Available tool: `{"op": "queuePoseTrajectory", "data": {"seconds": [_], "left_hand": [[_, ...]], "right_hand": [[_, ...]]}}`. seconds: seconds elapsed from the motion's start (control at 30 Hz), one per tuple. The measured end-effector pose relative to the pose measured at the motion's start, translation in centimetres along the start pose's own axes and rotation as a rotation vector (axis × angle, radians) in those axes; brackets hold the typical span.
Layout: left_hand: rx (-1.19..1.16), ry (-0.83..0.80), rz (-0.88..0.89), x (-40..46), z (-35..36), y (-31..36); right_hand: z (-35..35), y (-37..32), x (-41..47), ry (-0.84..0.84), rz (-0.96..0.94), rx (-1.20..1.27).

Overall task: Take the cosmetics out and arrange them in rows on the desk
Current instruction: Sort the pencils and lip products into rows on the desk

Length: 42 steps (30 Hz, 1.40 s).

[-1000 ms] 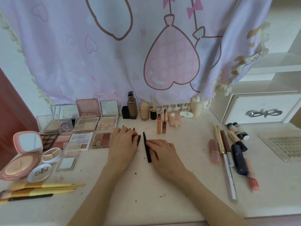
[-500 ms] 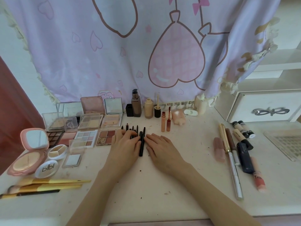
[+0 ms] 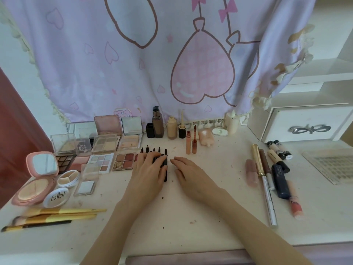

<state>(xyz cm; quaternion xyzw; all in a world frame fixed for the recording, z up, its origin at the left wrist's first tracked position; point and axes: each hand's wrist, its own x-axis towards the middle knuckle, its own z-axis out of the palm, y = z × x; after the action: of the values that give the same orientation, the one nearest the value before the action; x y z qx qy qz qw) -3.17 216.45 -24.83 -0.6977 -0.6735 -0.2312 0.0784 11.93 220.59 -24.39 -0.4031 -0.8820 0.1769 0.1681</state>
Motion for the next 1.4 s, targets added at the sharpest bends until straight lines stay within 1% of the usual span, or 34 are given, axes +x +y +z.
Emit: {"op": "queuePoseTrajectory", "data": {"seconds": [0.13,0.2,0.27,0.37,0.43,0.5,0.63,0.83,0.87,0.93,0.97,1.03,1.1,1.17,1.23,1.3,1.33,1.4], "left_hand": [[-0.078,0.044,0.082,-0.1,0.1,2.5],[-0.121,0.028,0.131,0.0,0.5,4.1],[-0.176,-0.021,0.168,-0.1,1.2,5.9],[-0.244,-0.129,0.211,0.0,2.6,8.3],[-0.265,-0.17,0.222,0.4,3.4,9.6],[-0.25,-0.188,0.229,0.9,4.2,10.4],[-0.225,-0.186,0.231,1.0,4.7,10.5],[-0.275,-0.177,0.214,0.7,4.5,10.4],[-0.299,-0.174,0.208,0.7,4.4,10.4],[-0.369,-0.175,0.189,0.6,4.2,10.4],[-0.419,-0.172,0.177,0.6,4.0,10.4],[-0.54,-0.17,0.139,0.4,3.6,10.6],[-0.647,-0.186,0.113,0.4,3.1,10.9],[-0.698,-0.186,0.118,0.2,2.8,11.1],[-0.683,-0.141,0.168,0.1,2.6,11.1],[-0.65,-0.108,0.186,0.0,2.4,11.2],[-0.646,-0.101,0.177,-0.2,2.3,11.2],[-0.683,-0.097,0.121,-0.4,2.0,11.4]], "right_hand": [[-2.3,1.3,-2.5,0.078,0.018,0.011],[-3.8,2.7,-4.2,0.145,0.061,-0.006],[-5.5,4.3,-5.9,0.208,0.135,-0.065],[-7.8,6.8,-8.1,0.205,0.293,-0.234],[-8.5,7.6,-9.0,0.214,0.407,-0.261],[-8.6,7.9,-9.5,0.215,0.472,-0.27],[-7.8,7.9,-9.4,0.22,0.486,-0.289],[-7.4,7.4,-9.0,0.313,0.433,-0.35],[-7.4,7.4,-8.9,0.351,0.432,-0.335],[-7.3,7.5,-8.9,0.484,0.443,-0.228],[-7.4,7.4,-9.0,0.536,0.467,-0.124],[-8.0,7.0,-9.0,0.568,0.521,0.177],[-8.6,6.3,-8.9,0.525,0.553,0.453],[-8.7,5.8,-8.6,0.43,0.546,0.616],[-8.3,5.2,-8.3,0.344,0.556,0.771],[-7.9,4.7,-7.9,0.299,0.585,0.957],[-7.9,4.4,-7.9,0.277,0.597,1.011],[-7.6,3.9,-7.8,0.243,0.614,1.041]]}}
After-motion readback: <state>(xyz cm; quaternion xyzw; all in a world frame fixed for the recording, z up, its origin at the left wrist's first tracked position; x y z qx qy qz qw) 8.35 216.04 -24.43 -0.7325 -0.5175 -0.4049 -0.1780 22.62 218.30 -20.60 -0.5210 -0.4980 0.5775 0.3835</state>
